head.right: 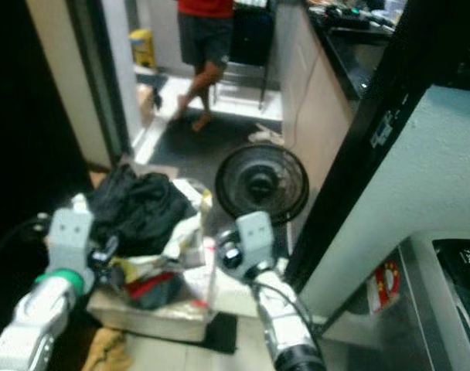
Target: Clothes washing
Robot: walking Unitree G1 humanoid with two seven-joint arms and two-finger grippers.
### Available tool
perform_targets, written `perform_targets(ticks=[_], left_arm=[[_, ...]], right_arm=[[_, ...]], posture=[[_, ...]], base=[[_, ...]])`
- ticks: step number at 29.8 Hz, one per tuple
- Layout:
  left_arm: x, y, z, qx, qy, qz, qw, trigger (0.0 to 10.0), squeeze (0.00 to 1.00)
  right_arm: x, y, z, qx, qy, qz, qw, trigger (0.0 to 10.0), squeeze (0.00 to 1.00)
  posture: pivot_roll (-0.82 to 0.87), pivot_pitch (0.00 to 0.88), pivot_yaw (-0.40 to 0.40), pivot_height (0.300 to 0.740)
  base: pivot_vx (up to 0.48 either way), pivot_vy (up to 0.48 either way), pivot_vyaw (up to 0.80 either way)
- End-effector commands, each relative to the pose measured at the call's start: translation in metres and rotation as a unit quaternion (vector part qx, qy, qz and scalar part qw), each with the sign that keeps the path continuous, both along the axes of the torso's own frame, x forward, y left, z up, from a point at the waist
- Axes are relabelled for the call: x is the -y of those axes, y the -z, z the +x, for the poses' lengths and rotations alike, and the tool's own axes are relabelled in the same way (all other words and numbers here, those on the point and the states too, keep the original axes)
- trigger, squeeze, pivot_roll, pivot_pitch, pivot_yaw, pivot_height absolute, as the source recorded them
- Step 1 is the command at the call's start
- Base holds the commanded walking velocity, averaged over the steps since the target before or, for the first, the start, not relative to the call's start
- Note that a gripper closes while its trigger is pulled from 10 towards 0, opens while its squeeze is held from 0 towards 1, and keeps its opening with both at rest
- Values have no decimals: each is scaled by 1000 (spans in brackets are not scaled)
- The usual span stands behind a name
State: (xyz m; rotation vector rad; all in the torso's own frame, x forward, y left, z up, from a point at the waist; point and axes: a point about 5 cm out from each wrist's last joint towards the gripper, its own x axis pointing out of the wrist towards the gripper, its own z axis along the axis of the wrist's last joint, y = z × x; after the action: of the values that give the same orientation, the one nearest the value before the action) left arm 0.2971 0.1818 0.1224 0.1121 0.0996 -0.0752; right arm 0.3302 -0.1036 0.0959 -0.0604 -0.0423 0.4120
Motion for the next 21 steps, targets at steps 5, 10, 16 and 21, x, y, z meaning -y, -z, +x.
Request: perform_targets(ticks=[5, 10, 16, 21], left_arm=[[9, -4, 3, 16, 11, -9, 1000, 10000, 0], [9, -6, 5, 22, 12, -7, 1000, 10000, 0], [11, -11, 8, 38, 17, 4, 999, 10000, 0], [15, -15, 12, 49, 24, 6, 998, 10000, 0]], right_arm=[[8, -3, 6, 3, 22, 10, 1000, 10000, 0], [11, -7, 8, 9, 31, 20, 999, 10000, 0], [15, -14, 12, 14, 55, 68, 996, 10000, 0], [17, -19, 13, 23, 62, 83, 994, 10000, 0]], posture=[[97, 46, -52, 731], [90, 42, -44, 731], [87, 39, -37, 731], [85, 35, -31, 731]], base=[[0, 0, 775], [0, 0, 774], [232, 0, 128], [461, 0, 0]])
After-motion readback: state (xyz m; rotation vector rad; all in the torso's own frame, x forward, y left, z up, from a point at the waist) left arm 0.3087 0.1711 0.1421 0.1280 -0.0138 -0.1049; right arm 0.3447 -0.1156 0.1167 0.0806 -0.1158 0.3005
